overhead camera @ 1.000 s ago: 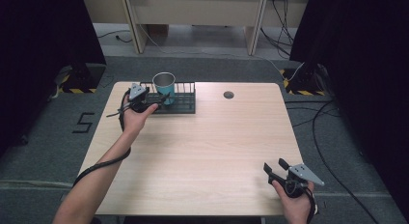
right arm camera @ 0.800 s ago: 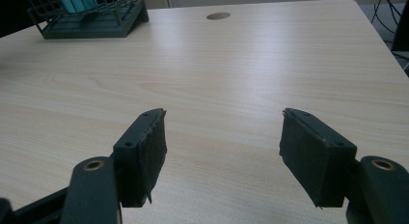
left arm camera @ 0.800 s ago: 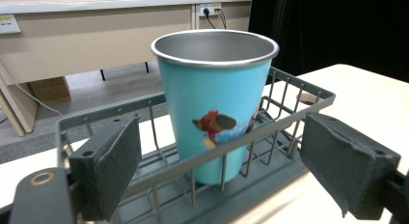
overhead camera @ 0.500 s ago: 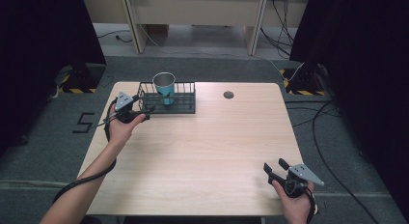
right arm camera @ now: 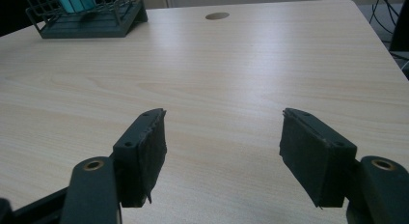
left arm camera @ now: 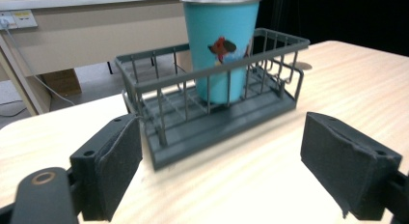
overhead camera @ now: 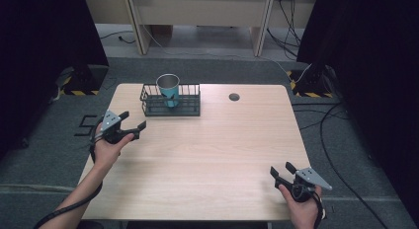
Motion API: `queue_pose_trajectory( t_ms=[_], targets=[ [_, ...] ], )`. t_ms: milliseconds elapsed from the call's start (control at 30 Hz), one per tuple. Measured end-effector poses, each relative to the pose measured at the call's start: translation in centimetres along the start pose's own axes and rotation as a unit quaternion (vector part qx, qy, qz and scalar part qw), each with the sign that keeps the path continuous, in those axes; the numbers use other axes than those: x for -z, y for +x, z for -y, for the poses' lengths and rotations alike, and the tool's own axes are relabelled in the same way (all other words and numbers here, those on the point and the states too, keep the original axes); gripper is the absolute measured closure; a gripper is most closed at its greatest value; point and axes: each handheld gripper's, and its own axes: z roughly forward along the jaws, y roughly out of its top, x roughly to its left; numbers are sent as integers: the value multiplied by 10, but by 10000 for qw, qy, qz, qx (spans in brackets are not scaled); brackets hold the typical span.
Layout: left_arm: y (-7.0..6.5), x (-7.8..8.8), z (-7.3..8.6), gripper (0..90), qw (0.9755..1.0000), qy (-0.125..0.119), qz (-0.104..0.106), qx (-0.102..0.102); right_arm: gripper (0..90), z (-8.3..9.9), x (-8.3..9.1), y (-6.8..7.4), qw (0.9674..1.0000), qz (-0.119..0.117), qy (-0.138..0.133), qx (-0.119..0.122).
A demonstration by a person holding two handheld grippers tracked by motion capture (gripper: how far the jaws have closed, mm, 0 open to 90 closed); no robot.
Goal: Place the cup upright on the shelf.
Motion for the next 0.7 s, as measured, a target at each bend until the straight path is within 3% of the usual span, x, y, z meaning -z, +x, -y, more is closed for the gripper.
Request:
queue_pose_trajectory(
  t_ms=[333,700],
  targets=[
    [-6,44,24,142,9999,101,41,-82,335,0,-1,1,10000,10,25,-19],
    [-1,68,42,142,9998,197,-49,-9,335,0,-1,0,10000,32,36,-24]
  ],
)
